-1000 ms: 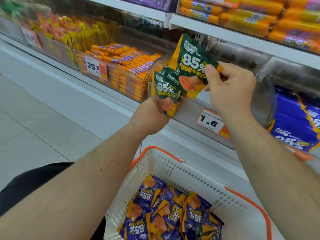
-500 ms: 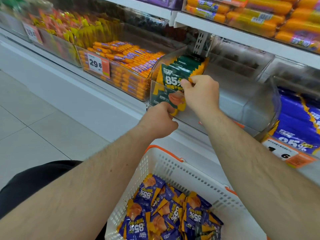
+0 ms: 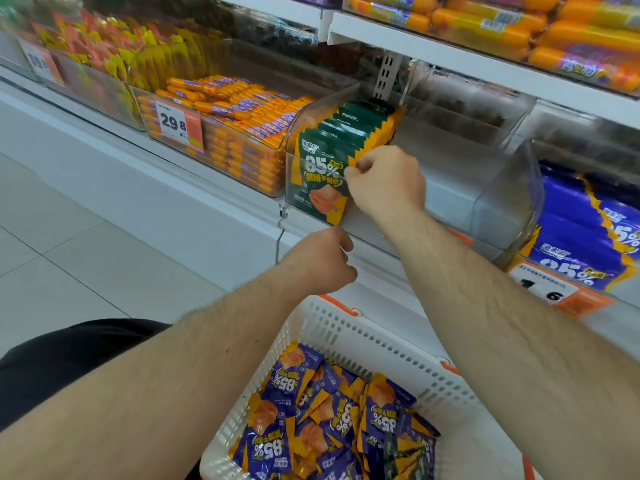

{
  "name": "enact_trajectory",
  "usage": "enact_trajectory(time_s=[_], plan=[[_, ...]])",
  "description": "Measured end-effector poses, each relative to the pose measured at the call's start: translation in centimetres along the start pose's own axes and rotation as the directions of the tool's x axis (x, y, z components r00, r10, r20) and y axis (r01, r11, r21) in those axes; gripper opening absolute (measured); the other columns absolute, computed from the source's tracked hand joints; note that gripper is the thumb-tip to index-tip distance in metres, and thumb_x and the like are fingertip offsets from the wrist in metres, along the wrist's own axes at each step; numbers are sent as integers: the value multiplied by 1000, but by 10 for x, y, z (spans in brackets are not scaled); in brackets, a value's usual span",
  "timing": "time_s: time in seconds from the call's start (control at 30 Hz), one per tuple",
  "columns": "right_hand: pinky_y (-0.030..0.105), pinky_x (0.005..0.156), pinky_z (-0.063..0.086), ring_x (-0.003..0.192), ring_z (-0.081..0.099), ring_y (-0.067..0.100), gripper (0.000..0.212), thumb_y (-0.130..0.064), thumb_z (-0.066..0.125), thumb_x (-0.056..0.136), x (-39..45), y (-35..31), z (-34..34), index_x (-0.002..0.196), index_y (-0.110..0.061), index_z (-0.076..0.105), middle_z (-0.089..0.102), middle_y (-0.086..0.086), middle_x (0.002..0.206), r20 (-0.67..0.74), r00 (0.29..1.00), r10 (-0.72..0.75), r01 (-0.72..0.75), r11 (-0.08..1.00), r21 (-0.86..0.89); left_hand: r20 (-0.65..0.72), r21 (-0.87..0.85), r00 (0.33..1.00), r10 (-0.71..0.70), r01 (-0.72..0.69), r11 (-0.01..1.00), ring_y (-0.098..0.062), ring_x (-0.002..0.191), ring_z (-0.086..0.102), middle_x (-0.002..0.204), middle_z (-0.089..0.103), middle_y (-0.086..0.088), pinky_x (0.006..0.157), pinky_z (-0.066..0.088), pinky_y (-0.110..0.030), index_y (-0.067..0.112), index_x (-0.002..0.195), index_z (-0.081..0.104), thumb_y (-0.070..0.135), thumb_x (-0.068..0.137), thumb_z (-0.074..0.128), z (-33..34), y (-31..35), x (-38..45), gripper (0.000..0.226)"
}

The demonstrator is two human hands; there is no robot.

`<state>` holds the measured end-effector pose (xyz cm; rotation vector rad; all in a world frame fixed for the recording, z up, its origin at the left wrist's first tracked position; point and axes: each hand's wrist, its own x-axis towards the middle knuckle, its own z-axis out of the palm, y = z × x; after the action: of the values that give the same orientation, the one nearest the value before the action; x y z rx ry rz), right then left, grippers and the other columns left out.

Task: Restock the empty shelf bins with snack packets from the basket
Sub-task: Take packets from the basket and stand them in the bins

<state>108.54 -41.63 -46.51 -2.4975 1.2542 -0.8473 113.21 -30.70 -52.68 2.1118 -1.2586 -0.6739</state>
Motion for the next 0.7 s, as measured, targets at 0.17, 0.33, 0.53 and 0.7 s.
enact_trajectory(time_s=[0.17,0.33,0.53,0.7], plan=[[28,67,41,67,54,17,11,-10,59,78,-64,46,5,71,-9,67,65,1,68,-515,796,-318,474,856,205,194,138,981,27,-54,989,-14,99,56,115,61,5,83,47,-26,19,126,53,22,87,64,33,-10,-5,41],[30,61,45,66,56,17,14,-14,59,84,-135,135,51,73,-10,67,65,0,70,-24,999,22,-14,957,290,409,357,912,14,-174,918,-12,98,55,117,60,7,80,43,-25,22,126,54,27,88,63,69,-15,-13,40],[32,54,48,61,57,17,26,-22,51,93,-213,232,100,69,-17,62,62,0,68,701,653,286,-209,958,-197,581,367,814,-7,-254,895,-12,103,54,126,58,6,83,40,-23,20,134,51,29,93,61,96,-14,-18,43],[47,66,58,84,69,31,15,-8,58,82,-263,267,114,79,-8,73,72,14,89,925,251,286,-48,958,-283,633,366,774,-21,-276,889,-15,106,58,121,59,5,92,47,-30,20,129,53,29,92,62,109,-17,-16,39]])
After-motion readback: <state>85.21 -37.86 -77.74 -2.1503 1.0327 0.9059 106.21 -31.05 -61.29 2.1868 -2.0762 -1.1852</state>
